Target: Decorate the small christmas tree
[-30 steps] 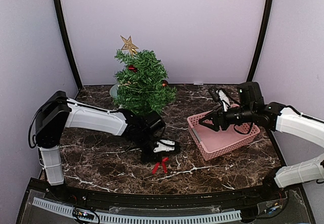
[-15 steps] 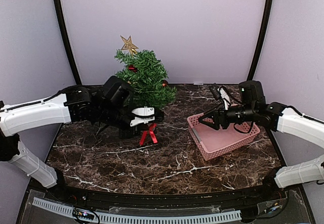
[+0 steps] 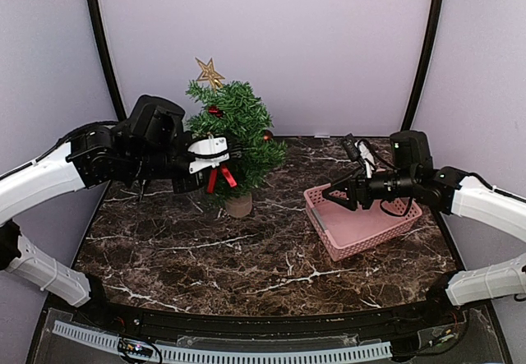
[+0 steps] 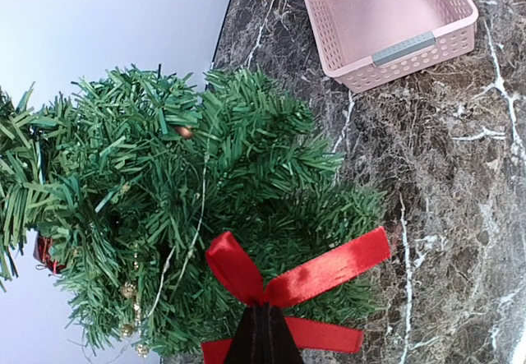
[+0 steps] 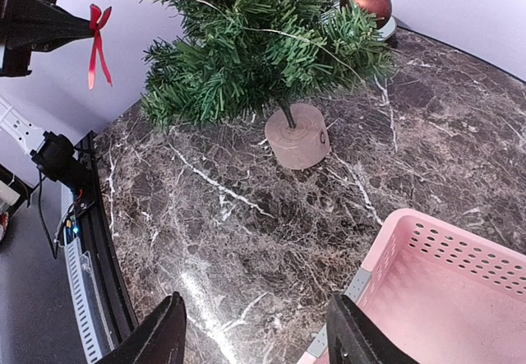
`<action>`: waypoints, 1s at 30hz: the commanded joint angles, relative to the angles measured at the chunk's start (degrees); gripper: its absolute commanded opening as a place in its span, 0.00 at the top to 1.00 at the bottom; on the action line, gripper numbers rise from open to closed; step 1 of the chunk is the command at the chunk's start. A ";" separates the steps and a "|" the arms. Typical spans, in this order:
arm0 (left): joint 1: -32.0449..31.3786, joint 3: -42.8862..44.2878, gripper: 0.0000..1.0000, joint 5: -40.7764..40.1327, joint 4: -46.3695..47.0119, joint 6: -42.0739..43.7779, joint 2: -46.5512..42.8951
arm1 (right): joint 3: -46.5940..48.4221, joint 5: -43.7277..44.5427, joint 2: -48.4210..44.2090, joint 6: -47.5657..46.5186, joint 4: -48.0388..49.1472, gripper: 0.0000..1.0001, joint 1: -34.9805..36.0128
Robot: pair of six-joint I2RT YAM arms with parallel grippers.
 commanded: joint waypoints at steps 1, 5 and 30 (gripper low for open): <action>0.60 0.61 1.00 -1.75 3.30 6.40 0.42 | -0.69 -0.76 -0.92 0.70 2.57 0.41 -0.30; 1.41 0.85 1.00 -0.49 5.54 9.38 2.74 | -0.78 -0.74 -1.06 0.80 2.51 0.41 -0.32; 6.17 -0.16 1.00 2.69 5.73 15.20 1.48 | -0.95 -0.52 -1.17 0.80 2.20 0.41 -0.30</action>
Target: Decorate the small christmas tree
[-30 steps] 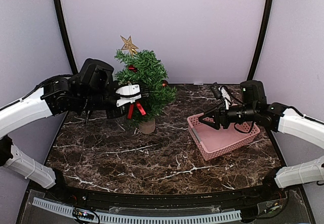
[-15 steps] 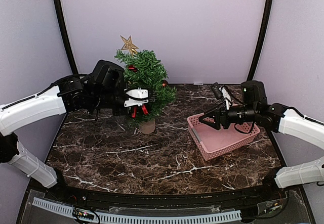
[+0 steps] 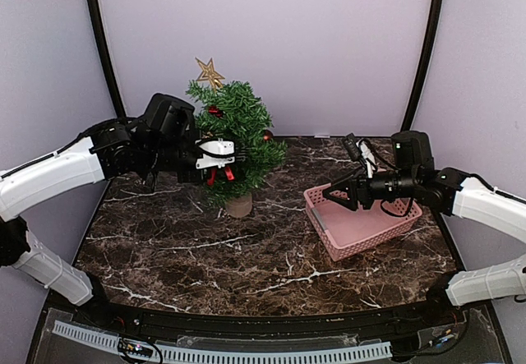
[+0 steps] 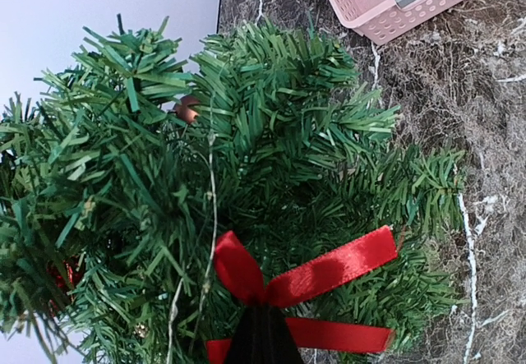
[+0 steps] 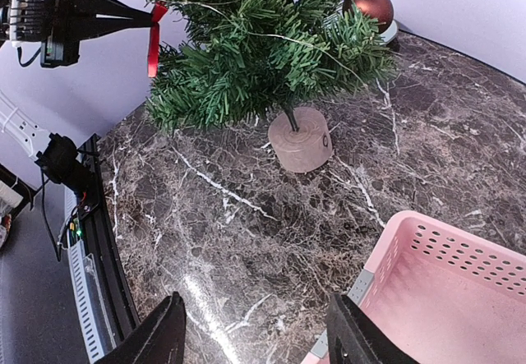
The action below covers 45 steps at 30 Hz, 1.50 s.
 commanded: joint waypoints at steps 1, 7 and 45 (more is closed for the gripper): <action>0.56 -0.16 1.00 2.97 0.67 0.36 -4.28 | -0.53 -0.09 -0.66 0.17 1.56 0.41 -0.27; 1.30 -2.09 1.00 1.63 2.07 3.00 -3.72 | -0.46 -0.30 -0.37 0.23 1.66 0.41 -0.27; 4.73 -4.25 1.00 1.39 15.54 2.74 4.83 | -0.63 0.21 -0.44 0.11 1.38 0.41 -0.27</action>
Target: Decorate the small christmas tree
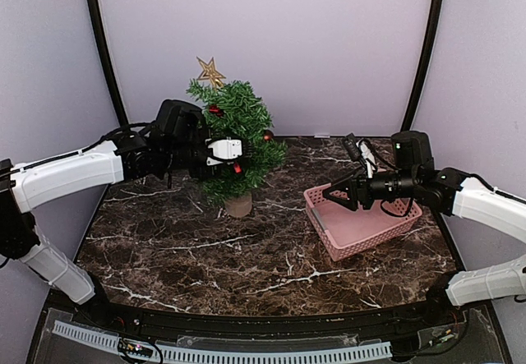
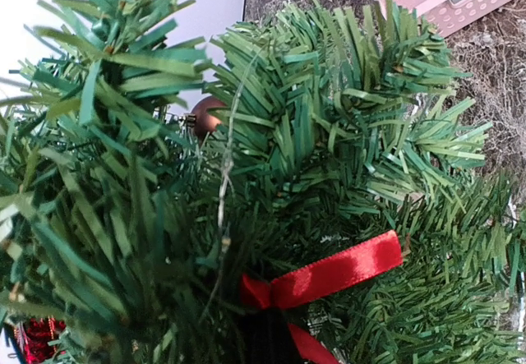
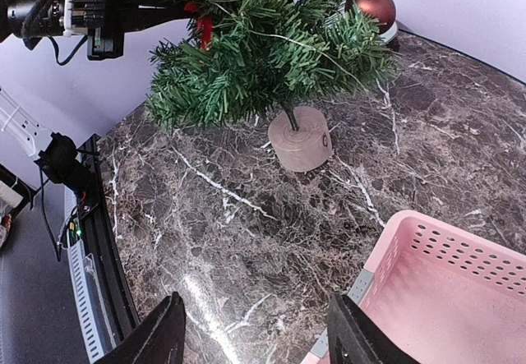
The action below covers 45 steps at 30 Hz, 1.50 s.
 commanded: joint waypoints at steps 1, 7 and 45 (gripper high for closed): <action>0.45 -0.59 1.00 -1.24 1.04 -0.90 0.13 | -0.58 0.16 -0.43 0.10 1.42 0.41 -0.28; 0.40 -0.90 0.93 0.35 -0.04 -1.42 -0.48 | -0.58 0.14 -0.49 0.23 1.41 0.41 -0.32; -0.57 -13.46 0.37 14.75 2.65 -37.28 -26.77 | 3.31 1.78 -1.10 2.81 4.70 0.39 -0.27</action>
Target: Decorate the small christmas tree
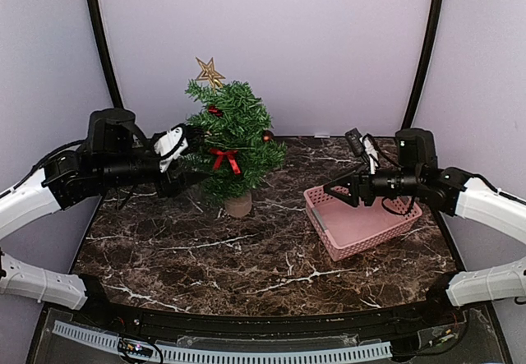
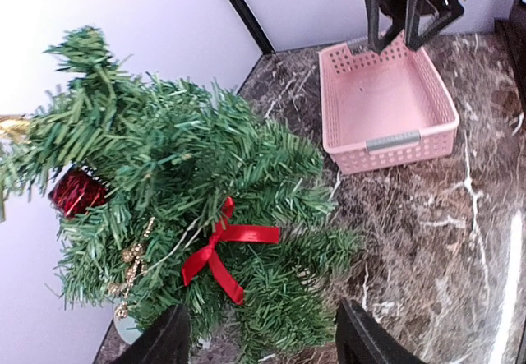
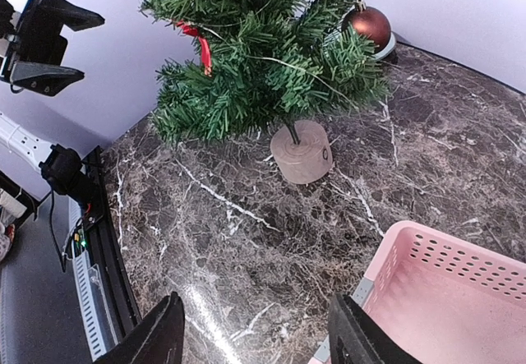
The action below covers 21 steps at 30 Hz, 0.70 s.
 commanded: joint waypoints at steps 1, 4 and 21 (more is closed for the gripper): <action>1.47 -2.95 0.36 -0.83 8.44 -13.73 -4.06 | 3.68 2.11 0.59 1.06 4.01 0.39 -0.27; 3.97 -3.64 0.30 -3.74 10.17 -20.43 -5.18 | 5.46 4.32 1.76 1.19 5.16 0.37 -0.28; 39.85 -7.18 0.01 9.48 7.98 -54.79 3.26 | 8.55 11.54 8.35 9.44 15.09 0.04 -11.20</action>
